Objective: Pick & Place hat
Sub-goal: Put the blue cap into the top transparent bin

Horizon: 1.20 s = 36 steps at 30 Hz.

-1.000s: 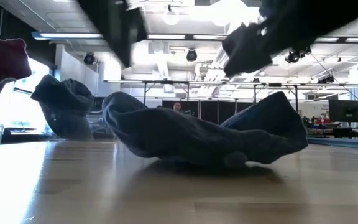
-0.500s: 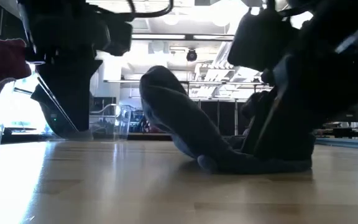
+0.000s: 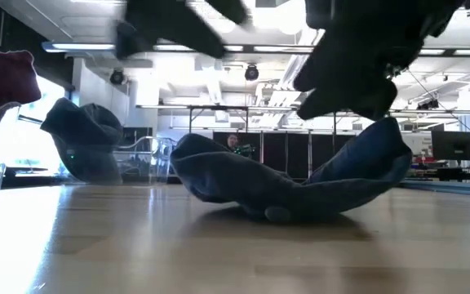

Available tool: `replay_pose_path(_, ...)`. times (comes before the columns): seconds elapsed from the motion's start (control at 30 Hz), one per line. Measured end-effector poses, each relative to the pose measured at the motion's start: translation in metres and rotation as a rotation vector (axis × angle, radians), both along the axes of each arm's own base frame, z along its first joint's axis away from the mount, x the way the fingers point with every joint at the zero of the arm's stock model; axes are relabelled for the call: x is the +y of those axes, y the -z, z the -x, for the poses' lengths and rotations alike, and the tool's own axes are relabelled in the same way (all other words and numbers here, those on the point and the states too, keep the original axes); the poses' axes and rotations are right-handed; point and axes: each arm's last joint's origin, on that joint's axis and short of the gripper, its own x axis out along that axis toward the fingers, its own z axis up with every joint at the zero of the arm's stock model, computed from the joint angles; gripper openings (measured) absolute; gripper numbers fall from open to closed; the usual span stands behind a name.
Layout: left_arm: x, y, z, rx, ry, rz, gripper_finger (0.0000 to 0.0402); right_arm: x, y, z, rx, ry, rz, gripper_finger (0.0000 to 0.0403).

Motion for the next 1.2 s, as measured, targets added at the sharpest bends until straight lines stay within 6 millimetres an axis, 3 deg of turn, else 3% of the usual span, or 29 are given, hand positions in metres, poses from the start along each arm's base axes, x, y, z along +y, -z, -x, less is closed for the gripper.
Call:
replay_pose_path(0.13,0.032,0.036,-0.028,0.059,-0.102,-0.068,0.0090,-0.001,0.016,0.000,0.061,0.028,0.067,0.0101)
replay_pose_path(0.2,0.048,0.042,-0.042,0.040,-0.145,-0.049,0.0063,-0.002,0.025,-0.001,0.098,0.032,0.079,0.0063)
replay_pose_path(0.3,0.065,0.062,-0.048,0.134,-0.141,-0.046,0.0028,-0.004,0.036,-0.001,0.161,0.009,0.080,0.0012)
replay_pose_path(0.4,0.076,0.079,-0.056,0.184,-0.135,-0.032,0.0005,-0.006,0.040,0.005,0.237,0.040,0.082,0.0015)
replay_pose_path(0.5,0.082,0.078,-0.055,0.200,-0.160,-0.058,0.0006,-0.006,0.041,0.017,0.334,0.082,0.091,0.0017)
replay_pose_path(0.6,0.084,0.077,-0.050,0.231,-0.183,-0.097,0.0005,-0.002,0.043,0.024,0.382,0.090,0.094,0.0004)
replay_pose_path(0.8,0.078,0.032,-0.035,0.197,-0.206,-0.163,0.0001,0.007,0.042,0.032,0.406,0.052,0.081,0.0006)
replay_pose_path(1.0,0.058,0.016,-0.038,0.132,-0.091,-0.113,0.0000,0.011,0.026,0.038,0.358,0.069,0.035,0.0005)
replay_pose_path(1.1,0.043,0.023,-0.044,0.096,-0.001,-0.076,0.0000,0.010,0.010,0.037,0.270,0.088,0.023,0.0002)
replay_pose_path(1.2,0.042,0.048,-0.049,0.157,-0.026,-0.087,0.0000,0.010,0.002,0.033,0.152,0.104,0.047,0.0002)
